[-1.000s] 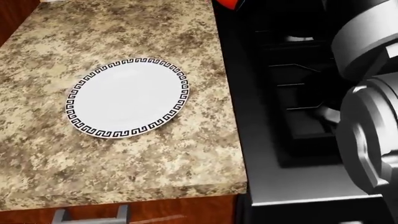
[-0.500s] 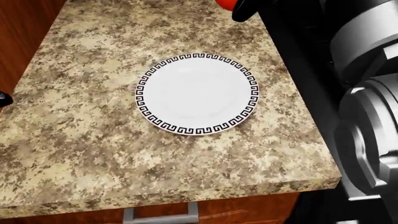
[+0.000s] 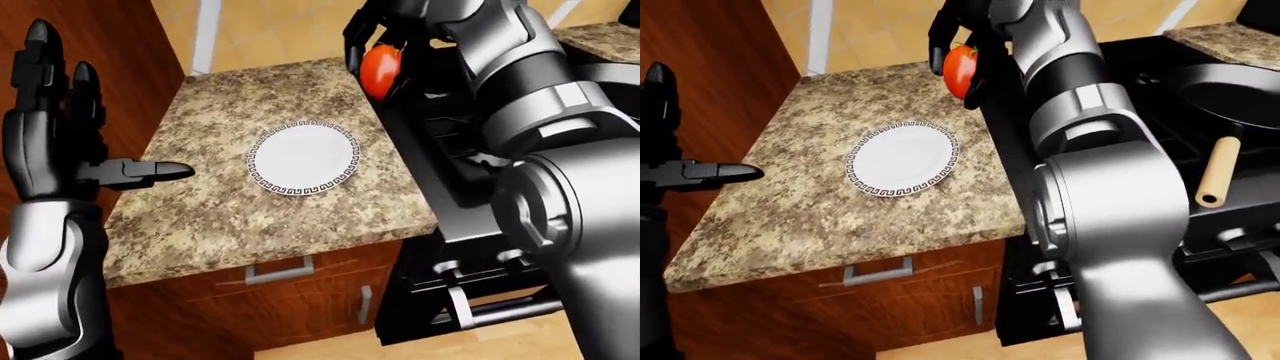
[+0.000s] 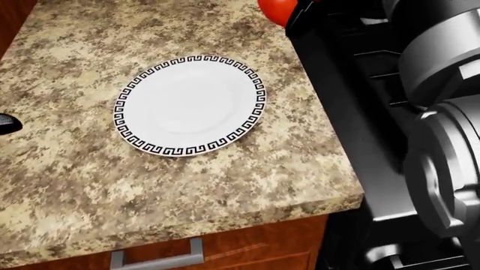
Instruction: Pick the tomato from the pan and place it on the plate.
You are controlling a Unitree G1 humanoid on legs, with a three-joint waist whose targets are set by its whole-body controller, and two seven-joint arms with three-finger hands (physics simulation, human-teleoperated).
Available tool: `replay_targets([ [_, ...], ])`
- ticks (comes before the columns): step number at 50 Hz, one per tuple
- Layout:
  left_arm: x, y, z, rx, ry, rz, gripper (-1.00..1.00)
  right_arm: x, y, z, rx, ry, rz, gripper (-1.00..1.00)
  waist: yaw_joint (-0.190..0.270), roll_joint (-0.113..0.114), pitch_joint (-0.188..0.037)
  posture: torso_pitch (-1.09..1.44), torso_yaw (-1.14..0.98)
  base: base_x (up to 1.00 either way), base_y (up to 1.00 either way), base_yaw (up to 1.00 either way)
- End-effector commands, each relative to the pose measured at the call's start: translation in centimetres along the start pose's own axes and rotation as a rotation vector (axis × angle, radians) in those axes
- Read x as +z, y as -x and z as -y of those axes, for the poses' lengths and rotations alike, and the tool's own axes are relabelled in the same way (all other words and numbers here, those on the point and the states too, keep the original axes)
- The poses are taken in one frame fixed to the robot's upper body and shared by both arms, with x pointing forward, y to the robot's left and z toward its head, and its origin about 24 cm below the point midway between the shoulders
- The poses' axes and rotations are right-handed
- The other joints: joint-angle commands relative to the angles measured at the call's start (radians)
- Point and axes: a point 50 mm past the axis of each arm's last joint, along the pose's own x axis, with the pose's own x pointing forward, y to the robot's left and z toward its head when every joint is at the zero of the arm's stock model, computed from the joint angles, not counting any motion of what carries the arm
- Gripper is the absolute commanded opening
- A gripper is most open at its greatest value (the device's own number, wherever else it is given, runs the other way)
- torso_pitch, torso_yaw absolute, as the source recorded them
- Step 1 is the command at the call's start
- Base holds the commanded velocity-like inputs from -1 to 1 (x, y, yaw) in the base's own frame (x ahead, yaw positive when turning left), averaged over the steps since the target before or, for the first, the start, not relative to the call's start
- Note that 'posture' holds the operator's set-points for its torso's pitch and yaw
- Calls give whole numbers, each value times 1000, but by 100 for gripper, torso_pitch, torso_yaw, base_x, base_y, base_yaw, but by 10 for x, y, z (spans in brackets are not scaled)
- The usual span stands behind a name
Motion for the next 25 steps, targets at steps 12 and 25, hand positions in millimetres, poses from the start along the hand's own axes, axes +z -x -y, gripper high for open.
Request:
replay_targets([
  [12, 15, -4, -1, 2, -17, 72, 100, 22, 5, 14, -160, 135, 64, -100, -3, -5, -30, 0, 0, 0, 0, 0],
  [25, 15, -4, -1, 2, -16, 71, 100, 22, -9, -4, -151, 254, 51, -100, 0, -7, -32, 0, 0, 0, 0, 0],
])
